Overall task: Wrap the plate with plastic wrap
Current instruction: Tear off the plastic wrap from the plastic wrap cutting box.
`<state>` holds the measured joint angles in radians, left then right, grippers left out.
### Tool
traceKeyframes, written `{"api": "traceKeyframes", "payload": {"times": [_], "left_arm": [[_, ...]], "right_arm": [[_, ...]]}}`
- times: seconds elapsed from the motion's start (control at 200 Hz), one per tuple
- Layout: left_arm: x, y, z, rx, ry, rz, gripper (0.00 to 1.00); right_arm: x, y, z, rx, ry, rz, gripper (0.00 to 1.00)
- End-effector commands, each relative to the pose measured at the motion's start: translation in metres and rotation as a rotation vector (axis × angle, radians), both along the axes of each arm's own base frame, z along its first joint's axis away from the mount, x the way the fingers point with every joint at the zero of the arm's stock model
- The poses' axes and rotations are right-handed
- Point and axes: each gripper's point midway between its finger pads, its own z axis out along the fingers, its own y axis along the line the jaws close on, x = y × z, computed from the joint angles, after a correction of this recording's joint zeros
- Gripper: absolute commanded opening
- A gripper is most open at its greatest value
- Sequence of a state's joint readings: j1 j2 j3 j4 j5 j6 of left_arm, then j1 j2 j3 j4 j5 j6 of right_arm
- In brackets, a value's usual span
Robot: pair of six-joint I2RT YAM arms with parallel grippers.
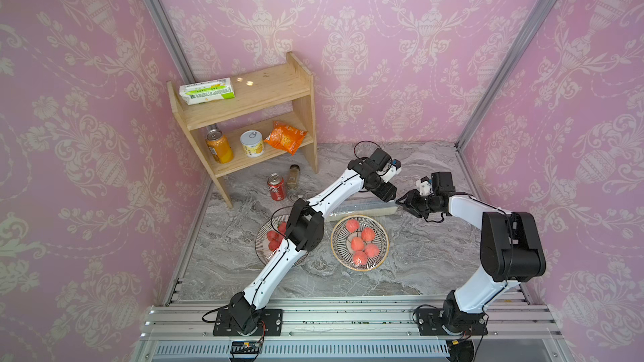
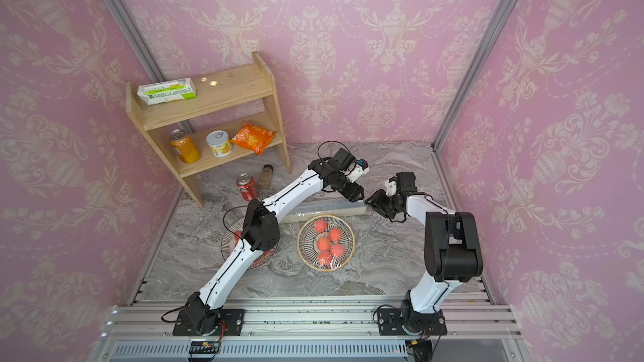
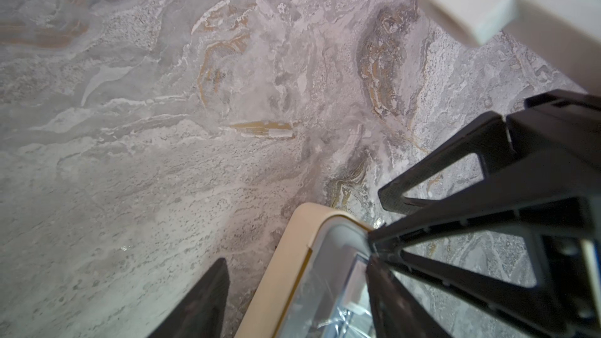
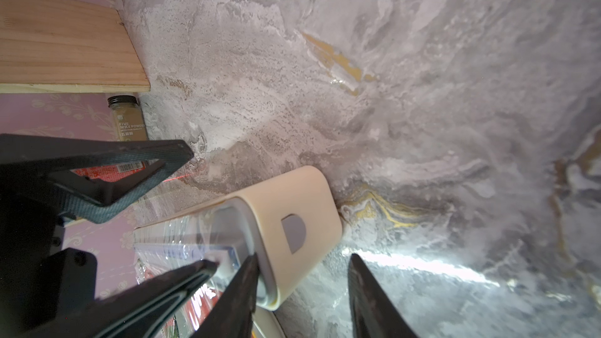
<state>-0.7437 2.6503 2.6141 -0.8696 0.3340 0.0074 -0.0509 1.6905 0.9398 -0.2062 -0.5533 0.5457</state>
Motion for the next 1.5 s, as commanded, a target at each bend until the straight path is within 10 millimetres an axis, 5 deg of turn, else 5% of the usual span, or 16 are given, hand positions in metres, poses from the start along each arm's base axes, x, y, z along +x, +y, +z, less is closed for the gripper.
{"api": "traceKeyframes", "payload": {"times": [0.0, 0.906, 1.116, 1.496], "left_arm": [[-0.005, 0.002, -0.016, 0.043, 0.01, -0.018, 0.67], [-0.005, 0.076, -0.007, 0.186, -0.029, 0.005, 0.68], [-0.012, 0.116, -0.01, 0.201, -0.041, 0.052, 0.68], [-0.03, 0.228, -0.03, 0.307, -0.016, 0.216, 0.69]], "right_arm": [[-0.018, -0.012, -0.028, -0.07, 0.115, -0.018, 0.46], [-0.026, -0.021, -0.034, -0.136, 0.178, -0.022, 0.46], [-0.026, -0.023, -0.033, -0.145, 0.181, -0.023, 0.46], [-0.026, -0.026, -0.03, -0.166, 0.191, -0.028, 0.46]]}}
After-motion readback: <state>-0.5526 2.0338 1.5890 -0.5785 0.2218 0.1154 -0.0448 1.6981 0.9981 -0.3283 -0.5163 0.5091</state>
